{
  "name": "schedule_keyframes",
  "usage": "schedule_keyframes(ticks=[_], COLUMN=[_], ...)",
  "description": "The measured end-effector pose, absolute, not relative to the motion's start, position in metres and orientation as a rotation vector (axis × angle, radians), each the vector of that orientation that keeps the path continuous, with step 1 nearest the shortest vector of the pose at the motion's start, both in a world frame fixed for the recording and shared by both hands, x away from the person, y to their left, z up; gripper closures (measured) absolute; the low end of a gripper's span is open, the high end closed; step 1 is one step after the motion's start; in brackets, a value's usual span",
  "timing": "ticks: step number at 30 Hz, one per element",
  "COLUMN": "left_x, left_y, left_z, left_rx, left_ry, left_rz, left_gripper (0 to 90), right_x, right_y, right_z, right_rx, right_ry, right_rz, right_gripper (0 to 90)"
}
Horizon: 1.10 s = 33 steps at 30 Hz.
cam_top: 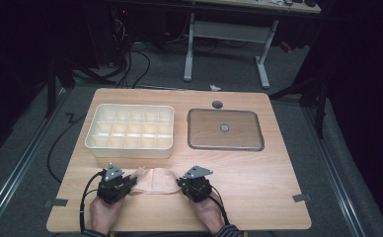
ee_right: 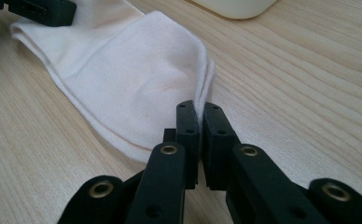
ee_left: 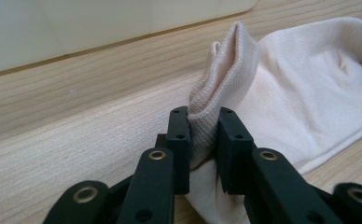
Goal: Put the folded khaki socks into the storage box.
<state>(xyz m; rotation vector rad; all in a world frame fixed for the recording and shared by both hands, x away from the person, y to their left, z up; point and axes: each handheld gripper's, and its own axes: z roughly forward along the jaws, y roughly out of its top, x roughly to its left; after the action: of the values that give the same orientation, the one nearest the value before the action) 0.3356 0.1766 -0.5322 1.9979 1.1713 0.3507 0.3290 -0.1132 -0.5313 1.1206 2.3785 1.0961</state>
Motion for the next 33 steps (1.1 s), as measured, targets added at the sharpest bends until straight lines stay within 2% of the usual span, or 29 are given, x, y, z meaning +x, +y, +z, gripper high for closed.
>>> schedule_keyframes(ticks=[10,33], left_x=[0.333,0.334], left_y=[0.176,0.146], left_z=[-0.522,-0.507], left_rx=[1.959,1.957], left_ry=[1.141,1.038], left_rz=[0.327,0.299], left_gripper=[78.7,78.8], right_x=[0.327,0.323], right_y=[-0.120,-0.156], right_z=[-0.524,-0.507], right_rx=[1.135,1.168], right_ry=[2.353,2.284], right_rz=[1.155,1.162], right_gripper=[87.0,87.0])
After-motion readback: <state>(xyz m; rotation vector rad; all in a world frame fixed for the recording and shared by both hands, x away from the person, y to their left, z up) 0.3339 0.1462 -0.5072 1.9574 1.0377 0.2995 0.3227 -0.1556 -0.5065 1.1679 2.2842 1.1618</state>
